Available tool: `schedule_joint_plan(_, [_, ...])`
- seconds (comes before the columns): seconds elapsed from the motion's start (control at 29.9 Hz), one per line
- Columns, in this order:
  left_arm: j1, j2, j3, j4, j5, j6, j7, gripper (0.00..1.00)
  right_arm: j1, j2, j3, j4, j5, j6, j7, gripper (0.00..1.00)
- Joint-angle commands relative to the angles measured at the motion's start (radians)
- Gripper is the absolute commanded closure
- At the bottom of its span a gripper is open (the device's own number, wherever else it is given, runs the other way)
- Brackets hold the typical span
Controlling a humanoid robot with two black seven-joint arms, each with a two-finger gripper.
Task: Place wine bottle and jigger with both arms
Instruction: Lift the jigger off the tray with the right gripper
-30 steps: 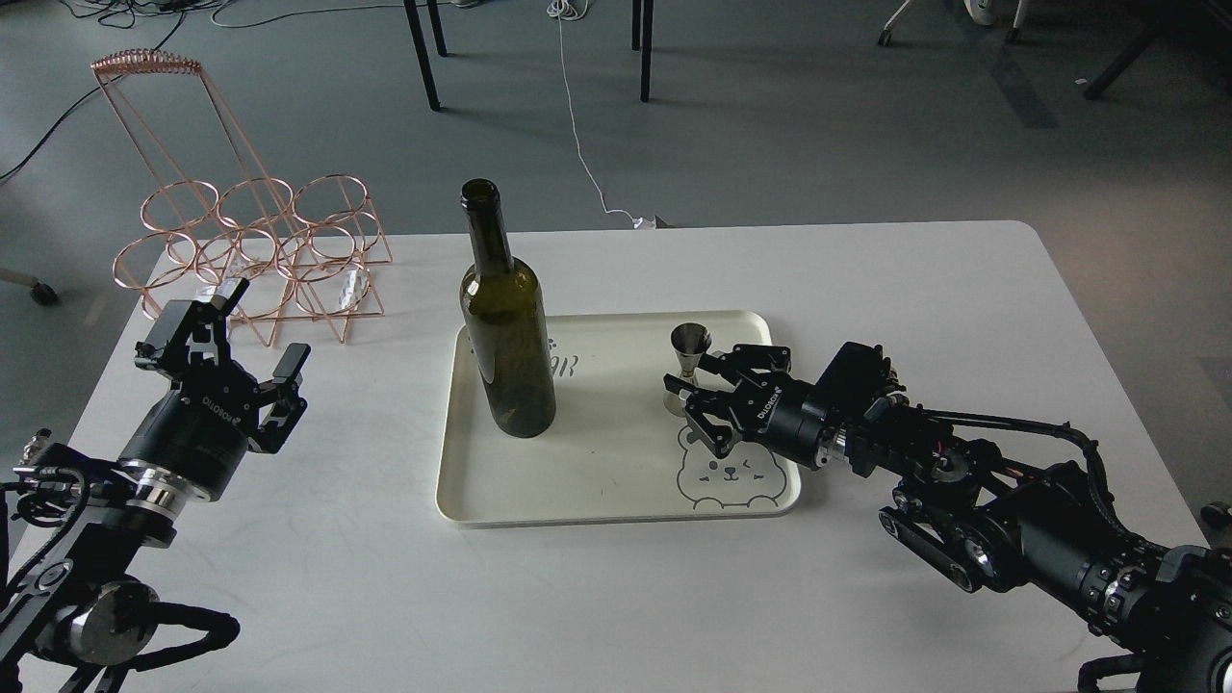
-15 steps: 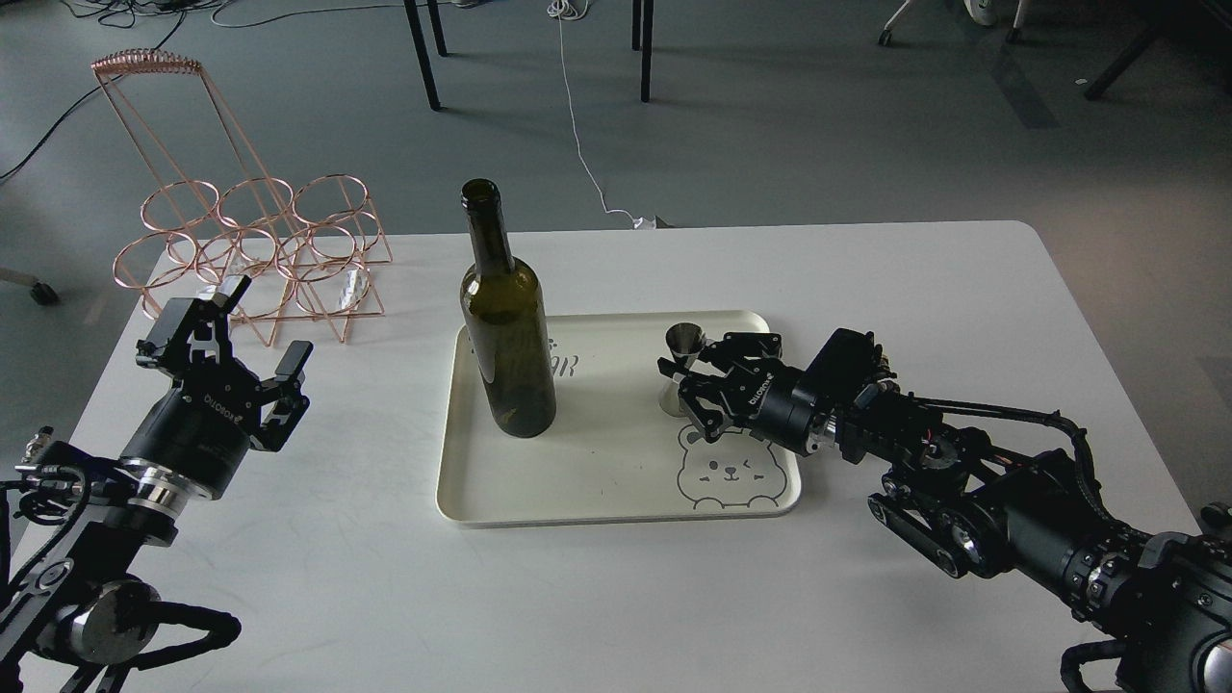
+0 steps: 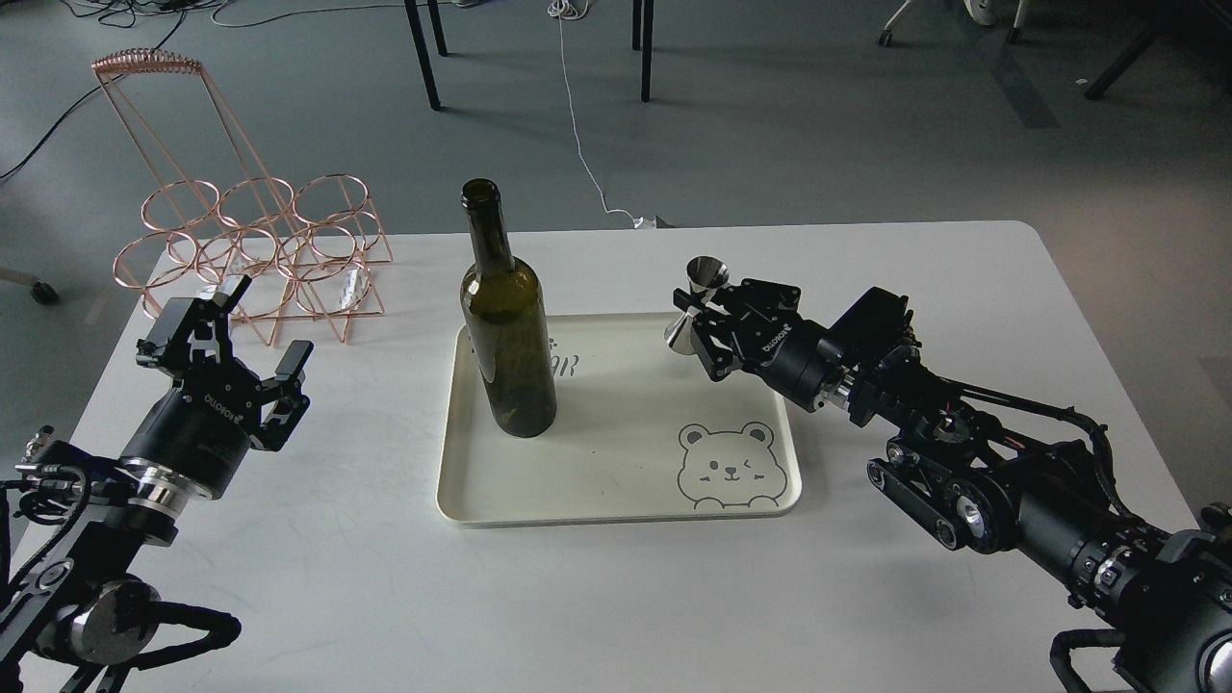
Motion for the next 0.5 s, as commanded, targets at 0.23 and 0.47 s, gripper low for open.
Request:
schedule_joint_plan(0.23, [0.0,0.005,-0.001,-0.004,0.0,0.0,0.0,0.02,-0.133,-0.249,0.108,0.071,0.105,0.0,0.0,0.85])
schedule_joint_plan(0.47, [0.0,0.005,0.002,-0.01,0.0,0.0,0.001,0.02,-0.228,-0.321,0.104,0.068,0.146,0.0,0.0,0.84])
